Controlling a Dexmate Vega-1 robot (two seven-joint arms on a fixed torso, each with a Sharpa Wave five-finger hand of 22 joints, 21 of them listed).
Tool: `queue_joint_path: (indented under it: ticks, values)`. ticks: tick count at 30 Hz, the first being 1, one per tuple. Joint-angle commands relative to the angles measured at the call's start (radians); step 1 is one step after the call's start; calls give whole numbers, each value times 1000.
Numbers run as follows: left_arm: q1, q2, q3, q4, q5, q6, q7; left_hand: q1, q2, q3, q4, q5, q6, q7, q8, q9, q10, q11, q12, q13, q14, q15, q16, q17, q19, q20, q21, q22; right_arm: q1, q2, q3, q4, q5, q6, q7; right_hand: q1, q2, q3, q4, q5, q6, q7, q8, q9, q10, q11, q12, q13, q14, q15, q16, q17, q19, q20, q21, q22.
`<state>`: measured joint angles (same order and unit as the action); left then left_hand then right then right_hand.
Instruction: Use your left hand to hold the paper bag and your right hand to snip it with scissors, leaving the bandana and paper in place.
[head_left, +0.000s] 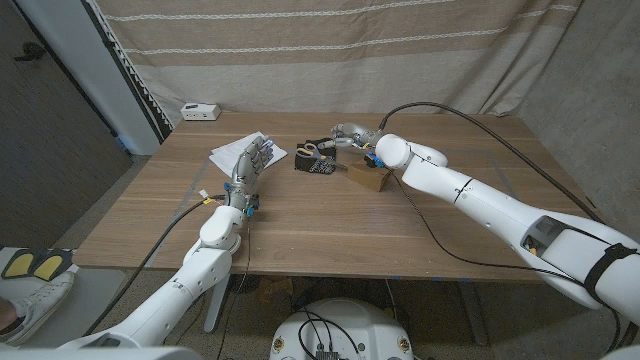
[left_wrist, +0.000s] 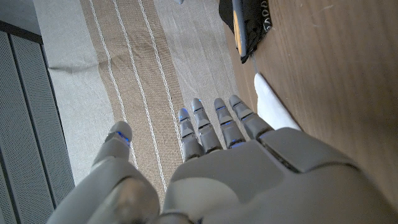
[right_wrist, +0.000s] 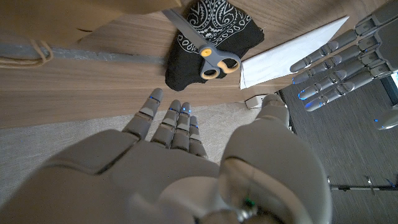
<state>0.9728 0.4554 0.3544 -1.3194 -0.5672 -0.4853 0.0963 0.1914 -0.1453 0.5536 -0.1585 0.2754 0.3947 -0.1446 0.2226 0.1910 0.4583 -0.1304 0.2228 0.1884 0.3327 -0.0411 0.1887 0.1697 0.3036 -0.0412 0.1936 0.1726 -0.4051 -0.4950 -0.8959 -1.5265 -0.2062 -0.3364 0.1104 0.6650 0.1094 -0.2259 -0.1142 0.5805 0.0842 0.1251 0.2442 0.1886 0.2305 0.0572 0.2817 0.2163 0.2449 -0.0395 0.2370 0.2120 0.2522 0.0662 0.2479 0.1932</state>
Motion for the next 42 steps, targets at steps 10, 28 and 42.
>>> queue_joint_path:
  ticks: [10,28,42]
  values:
    - [8,-5,-10,2,11,-24,20,12,0,2,0,7,6,2,3,1,10,3,4,5,12,-152,4,4,8,-98,5,2,36,41,-51,45,-63,-32,-9,29,1,-2,-8,-5,44,3,4,4,45,-12,17,4,38,-40,11,-1,53,-13,16,4]
    - [20,-8,-11,-9,7,-26,24,16,-1,2,0,11,15,4,3,1,15,1,3,5,15,-150,2,4,10,-98,4,2,52,79,-76,89,-80,-59,-17,45,7,1,-7,-5,76,4,2,4,78,-12,29,9,27,-11,4,3,66,-37,18,8]
    - [17,-1,-11,-13,14,-25,19,23,-3,2,-1,12,29,10,5,1,17,1,1,5,15,-150,-1,4,11,-97,3,2,57,93,-91,97,-90,-81,-24,62,9,2,-5,-12,166,-16,16,5,95,-2,20,-4,131,-25,43,11,195,-61,70,18]
